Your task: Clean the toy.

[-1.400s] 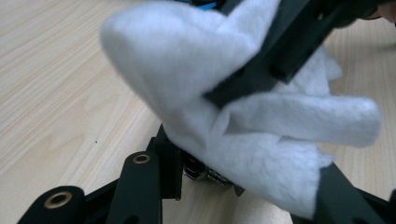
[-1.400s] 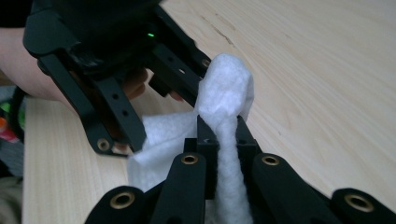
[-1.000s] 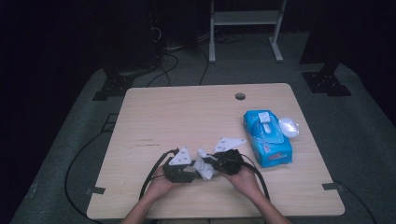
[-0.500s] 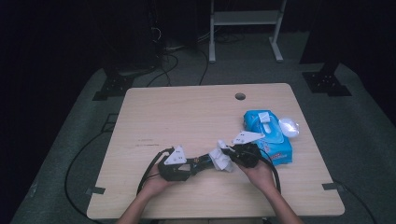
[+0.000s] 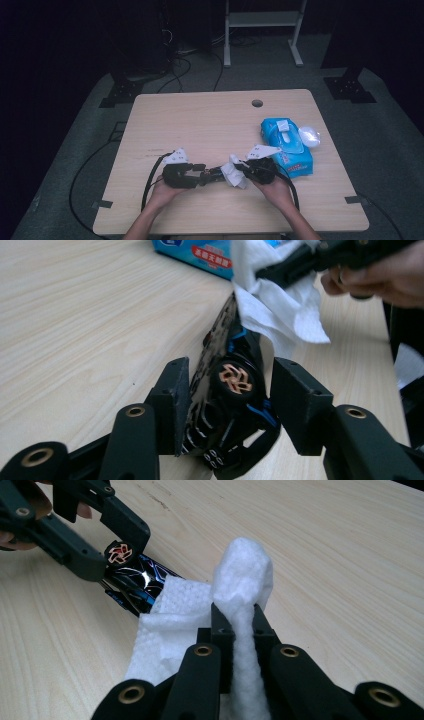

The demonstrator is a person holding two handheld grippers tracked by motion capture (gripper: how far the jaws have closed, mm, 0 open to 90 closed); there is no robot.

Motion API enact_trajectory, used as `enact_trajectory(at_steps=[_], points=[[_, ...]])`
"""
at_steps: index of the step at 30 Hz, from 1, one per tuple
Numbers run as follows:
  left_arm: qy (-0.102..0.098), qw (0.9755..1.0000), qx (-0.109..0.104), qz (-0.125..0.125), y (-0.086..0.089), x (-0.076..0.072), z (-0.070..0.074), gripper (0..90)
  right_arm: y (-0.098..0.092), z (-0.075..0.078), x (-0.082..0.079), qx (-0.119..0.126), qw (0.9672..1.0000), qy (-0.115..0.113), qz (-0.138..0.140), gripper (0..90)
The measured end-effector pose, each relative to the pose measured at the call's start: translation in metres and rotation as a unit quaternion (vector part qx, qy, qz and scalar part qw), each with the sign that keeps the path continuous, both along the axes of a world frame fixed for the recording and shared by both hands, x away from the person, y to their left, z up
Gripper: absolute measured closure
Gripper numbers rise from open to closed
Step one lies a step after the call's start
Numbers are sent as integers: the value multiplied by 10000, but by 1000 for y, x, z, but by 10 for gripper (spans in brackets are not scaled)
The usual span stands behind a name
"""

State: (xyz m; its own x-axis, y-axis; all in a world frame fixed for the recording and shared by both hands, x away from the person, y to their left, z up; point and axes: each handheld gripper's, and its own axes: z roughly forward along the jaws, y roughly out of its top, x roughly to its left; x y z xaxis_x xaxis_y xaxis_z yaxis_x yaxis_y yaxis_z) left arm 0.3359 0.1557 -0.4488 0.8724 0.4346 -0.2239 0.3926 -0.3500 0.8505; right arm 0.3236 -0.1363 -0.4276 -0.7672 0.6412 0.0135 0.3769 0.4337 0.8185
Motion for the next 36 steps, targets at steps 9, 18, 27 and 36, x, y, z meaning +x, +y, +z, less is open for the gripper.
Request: enact_trajectory(at_steps=[9, 18, 27, 36], points=[[452, 9989, -111, 27, 0, 7, -9, 484, -3, 0, -4, 7, 9998, 123, 124, 859], [230, 9997, -80, -70, -4, -3, -8, 478, -7, -6, -13, 25, 9995, 187, 235, 858], [-348, 9974, 612, -131, -12, -13, -9, 471, -1, -13, -9, -105, 9986, 260, 451, 856], [-549, 9943, 906, 97, -13, -15, -11, 186, 12, -23, 17, -427, 9981, 389, 210, 854]])
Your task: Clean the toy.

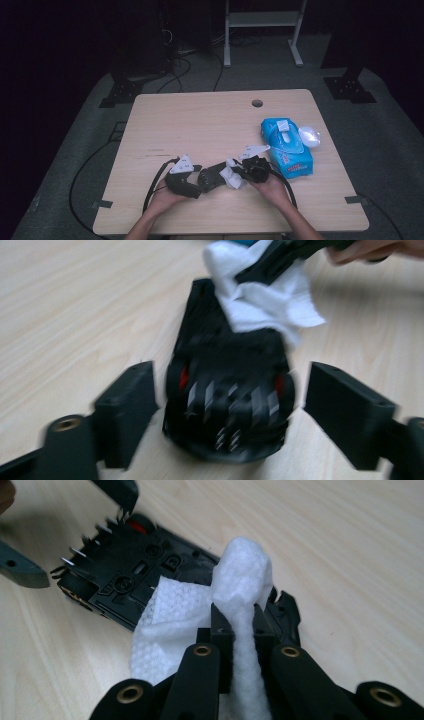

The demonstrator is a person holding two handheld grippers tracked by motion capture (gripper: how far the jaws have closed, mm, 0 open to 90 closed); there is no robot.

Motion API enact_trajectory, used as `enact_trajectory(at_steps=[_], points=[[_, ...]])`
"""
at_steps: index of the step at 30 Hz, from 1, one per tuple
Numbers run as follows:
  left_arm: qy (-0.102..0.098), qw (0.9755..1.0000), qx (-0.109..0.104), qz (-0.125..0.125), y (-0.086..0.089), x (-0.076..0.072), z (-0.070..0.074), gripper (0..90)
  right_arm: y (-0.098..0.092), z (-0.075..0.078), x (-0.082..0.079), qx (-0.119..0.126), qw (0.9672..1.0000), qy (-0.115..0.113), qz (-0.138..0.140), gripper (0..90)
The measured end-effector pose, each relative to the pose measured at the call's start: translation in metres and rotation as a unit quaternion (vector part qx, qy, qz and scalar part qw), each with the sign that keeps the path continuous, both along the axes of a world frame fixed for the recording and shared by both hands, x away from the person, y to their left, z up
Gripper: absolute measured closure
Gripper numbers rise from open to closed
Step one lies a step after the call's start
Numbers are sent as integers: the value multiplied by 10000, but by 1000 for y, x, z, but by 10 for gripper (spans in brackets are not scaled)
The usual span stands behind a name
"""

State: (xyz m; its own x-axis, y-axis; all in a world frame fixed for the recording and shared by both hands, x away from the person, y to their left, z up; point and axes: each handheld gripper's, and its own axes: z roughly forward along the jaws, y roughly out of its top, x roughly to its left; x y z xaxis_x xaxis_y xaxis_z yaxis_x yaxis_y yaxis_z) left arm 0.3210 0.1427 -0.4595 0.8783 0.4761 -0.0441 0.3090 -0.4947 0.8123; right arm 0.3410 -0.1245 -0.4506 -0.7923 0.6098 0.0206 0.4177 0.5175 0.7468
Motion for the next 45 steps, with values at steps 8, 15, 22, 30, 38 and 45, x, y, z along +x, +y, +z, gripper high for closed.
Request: enact_trajectory(at_steps=[8, 15, 22, 30, 38, 45], points=[[9, 9990, 433, -56, -13, -2, -10, 132, -2, -4, -7, 176, 9998, -34, -94, 854], [-241, 9959, 838, -224, -20, -5, -14, 250, 38, -6, -25, 655, 9958, 66, 634, 854], [-315, 9964, 741, -282, -18, -4, -11, 252, 19, -4, -15, -45, 9989, -462, 57, 854], [-192, 9969, 747, -181, -12, -4, -11, 223, 6, -8, -13, -21, 9991, -383, -180, 855], [-221, 9960, 809, -314, -12, -2, -11, 247, 6, -7, -15, 150, 9996, -185, -154, 857], [-214, 9960, 769, -396, -15, -2, -10, 249, 37, 0, -28, 485, 9968, -188, 606, 855]])
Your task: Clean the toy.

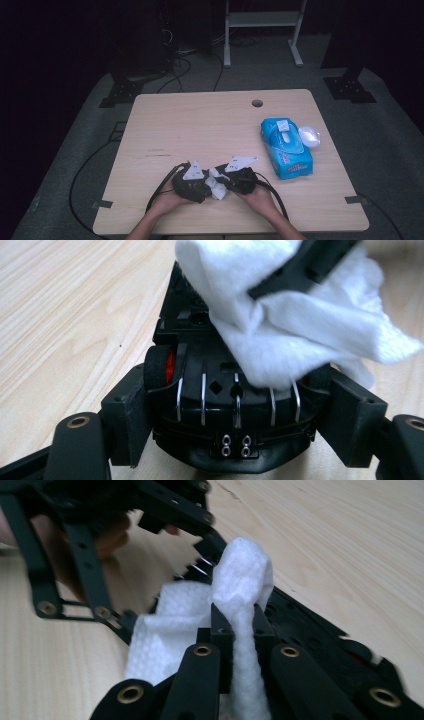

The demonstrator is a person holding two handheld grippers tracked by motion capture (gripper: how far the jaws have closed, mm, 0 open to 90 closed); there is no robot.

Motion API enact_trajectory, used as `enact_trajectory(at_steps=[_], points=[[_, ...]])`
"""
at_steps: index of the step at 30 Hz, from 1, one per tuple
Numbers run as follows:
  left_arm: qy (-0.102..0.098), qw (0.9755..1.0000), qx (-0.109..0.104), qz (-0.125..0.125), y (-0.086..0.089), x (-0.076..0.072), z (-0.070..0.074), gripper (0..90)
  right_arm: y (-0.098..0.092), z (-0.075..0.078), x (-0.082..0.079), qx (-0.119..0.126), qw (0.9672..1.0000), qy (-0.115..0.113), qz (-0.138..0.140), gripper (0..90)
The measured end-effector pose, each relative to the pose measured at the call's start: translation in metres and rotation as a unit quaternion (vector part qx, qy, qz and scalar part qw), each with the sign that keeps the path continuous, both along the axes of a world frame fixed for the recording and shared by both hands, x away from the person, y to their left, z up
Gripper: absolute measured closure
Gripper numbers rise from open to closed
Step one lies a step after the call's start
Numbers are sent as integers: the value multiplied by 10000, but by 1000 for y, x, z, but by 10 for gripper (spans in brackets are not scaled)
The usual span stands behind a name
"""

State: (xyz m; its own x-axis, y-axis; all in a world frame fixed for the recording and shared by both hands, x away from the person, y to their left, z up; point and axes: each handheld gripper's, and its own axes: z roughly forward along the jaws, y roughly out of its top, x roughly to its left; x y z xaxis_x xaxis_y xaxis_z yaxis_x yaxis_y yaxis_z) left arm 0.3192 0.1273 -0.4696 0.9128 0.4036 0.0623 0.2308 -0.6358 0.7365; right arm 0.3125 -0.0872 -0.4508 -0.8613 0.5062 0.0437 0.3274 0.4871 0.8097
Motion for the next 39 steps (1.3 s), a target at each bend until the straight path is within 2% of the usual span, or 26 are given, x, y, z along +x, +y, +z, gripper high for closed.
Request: enact_trajectory(at_steps=[1, 4, 6, 7, 8, 9, 11, 14, 16, 18, 19, 20, 21, 22, 25, 27, 29, 31, 32, 33, 36, 39], points=[[32, 10000, -49, 12, 0, 0, 0, 249, -4, -1, 2, -19, 10000, 5, -86, 855], [28, 10000, -30, -20, 1, 1, 0, 249, -23, -5, 11, -466, 9971, -245, -541, 856], [30, 10000, -64, -15, 0, 1, 0, 249, -39, -7, 18, -301, 9967, 44, -753, 856], [37, 10000, -48, -22, -1, 1, 0, 249, -40, -7, 18, -305, 9965, 80, -779, 856], [38, 10000, -35, -44, -2, 2, 0, 249, -38, -6, 16, -276, 9968, 77, -745, 856], [32, 10000, -27, -49, -3, 2, 0, 249, -33, -5, 13, -86, 9982, 188, -565, 856], [17, 10000, -26, -43, -5, 2, 0, 249, -19, -4, 5, 89, 9993, 185, -303, 855], [-7, 10000, -1, -55, -6, 1, 0, 249, -1, 1, -3, 329, 9992, 210, 87, 855], [-1, 10000, -53, -39, -6, 0, 0, 250, 1, 1, -1, 233, 9996, 121, 79, 856], [1, 9999, -91, -46, -6, 1, 1, 249, -6, 0, 4, 176, 9997, 133, -130, 855], [-3, 10000, -84, -52, -5, 1, 2, 250, -12, -2, 7, 34, 9995, 35, -307, 856], [-13, 9999, -102, -55, -6, 1, 2, 250, -16, -3, 9, 19, 9993, 17, -378, 856], [-20, 9999, -107, -68, -6, 1, 2, 250, -20, -4, 11, 138, 9987, 179, -456, 856], [-12, 9999, -114, -91, -8, 1, 2, 250, -18, -3, 9, 243, 9985, 241, -428, 856], [-12, 9999, -92, -123, -10, 0, 1, 250, 0, 0, 0, 470, 9987, 187, -16, 855], [-5, 9999, -73, -127, -9, 0, 1, 249, 10, 2, -5, 342, 9992, 26, 190, 855], [-10, 9999, -63, -112, -9, -1, 2, 250, 8, 2, -3, 274, 9995, -26, 131, 855], [-27, 9999, -86, -129, -9, -1, 2, 250, 0, 0, 2, 93, 9997, -134, -186, 856], [-42, 9998, -155, -127, -10, -1, 3, 249, -4, -1, 5, 133, 9995, -34, -271, 856], [-60, 9998, -135, -153, -11, -1, 4, 250, -6, 0, 6, 288, 9991, 111, -306, 856], [-44, 9997, -145, -200, -13, -3, 3, 249, 4, 2, 1, 453, 9989, 52, -104, 855], [-80, 9997, -93, -212, -14, -4, 1, 250, 10, 1, 4, 296, 9996, 15, -48, 855]])
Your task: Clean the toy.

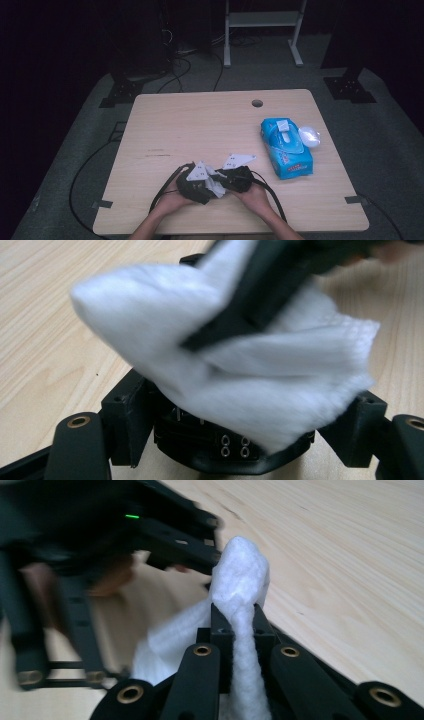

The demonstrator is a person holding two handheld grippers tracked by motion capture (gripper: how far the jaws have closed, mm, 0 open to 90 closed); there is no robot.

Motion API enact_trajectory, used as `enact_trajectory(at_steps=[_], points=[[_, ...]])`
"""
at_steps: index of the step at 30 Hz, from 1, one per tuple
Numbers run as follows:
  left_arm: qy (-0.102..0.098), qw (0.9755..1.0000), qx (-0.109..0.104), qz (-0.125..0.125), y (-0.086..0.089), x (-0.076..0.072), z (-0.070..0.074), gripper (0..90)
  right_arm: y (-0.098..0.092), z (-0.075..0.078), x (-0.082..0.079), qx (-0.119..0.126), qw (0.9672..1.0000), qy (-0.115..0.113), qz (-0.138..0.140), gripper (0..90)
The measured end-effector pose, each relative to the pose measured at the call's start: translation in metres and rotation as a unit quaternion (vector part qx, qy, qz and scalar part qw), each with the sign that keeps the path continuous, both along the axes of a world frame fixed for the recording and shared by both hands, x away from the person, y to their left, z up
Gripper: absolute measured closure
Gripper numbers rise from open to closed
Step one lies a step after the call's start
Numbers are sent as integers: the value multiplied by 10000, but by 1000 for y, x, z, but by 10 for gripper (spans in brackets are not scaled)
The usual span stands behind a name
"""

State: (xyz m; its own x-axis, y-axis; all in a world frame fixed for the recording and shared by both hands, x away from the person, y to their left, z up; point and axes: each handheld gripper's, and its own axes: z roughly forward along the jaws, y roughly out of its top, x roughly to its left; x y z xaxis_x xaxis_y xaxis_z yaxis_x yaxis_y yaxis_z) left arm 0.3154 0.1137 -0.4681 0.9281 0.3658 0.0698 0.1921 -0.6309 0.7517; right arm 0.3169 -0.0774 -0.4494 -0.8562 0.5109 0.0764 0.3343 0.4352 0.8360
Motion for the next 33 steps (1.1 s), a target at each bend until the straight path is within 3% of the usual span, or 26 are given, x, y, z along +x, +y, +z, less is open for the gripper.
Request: enact_trajectory(at_steps=[2, 4, 6, 9, 12, 15, 20, 24, 26, 28, 29, 31, 33], points=[[-19, 10000, -7, -10, -1, 0, 0, 250, -5, -1, 6, -111, 9997, -43, -191, 855], [-55, 10000, 16, -53, -3, -1, 1, 250, -11, 0, 10, -67, 9993, 73, -369, 856], [-73, 9999, 62, -65, -5, -2, -1, 250, -6, 0, 7, 24, 9996, 89, -263, 855], [-93, 9999, 72, -55, -3, -3, 0, 250, 5, 1, 2, -167, 9997, -149, -96, 855], [-104, 9999, 68, -50, -3, -3, -1, 250, -9, -1, 12, -282, 9987, -90, -407, 856], [-122, 9999, 73, -66, -3, -3, -1, 250, -28, -7, 19, -112, 9970, 223, -735, 856], [-220, 9996, 171, -79, -1, -4, -2, 250, -17, -4, 11, -290, 9983, -49, -497, 856], [-120, 9999, 85, -68, 1, -1, -3, 250, -21, -5, 15, -144, 9969, 224, -735, 856], [-167, 9996, 188, -87, 0, -1, -4, 250, -9, -4, 9, -80, 9987, 113, -490, 856], [-225, 9994, 253, -87, 0, -2, -5, 250, 3, -2, 3, -319, 9990, -149, -277, 855], [-239, 9994, 249, -88, 0, -2, -4, 250, 3, -1, 3, -392, 9988, -175, -253, 855], [-223, 9996, 173, -67, 1, -2, -3, 250, -7, -2, 9, -354, 9986, -86, -396, 856], [-201, 9996, 158, -77, 2, -1, -3, 250, -23, -5, 15, -582, 9952, -235, -753, 856]])
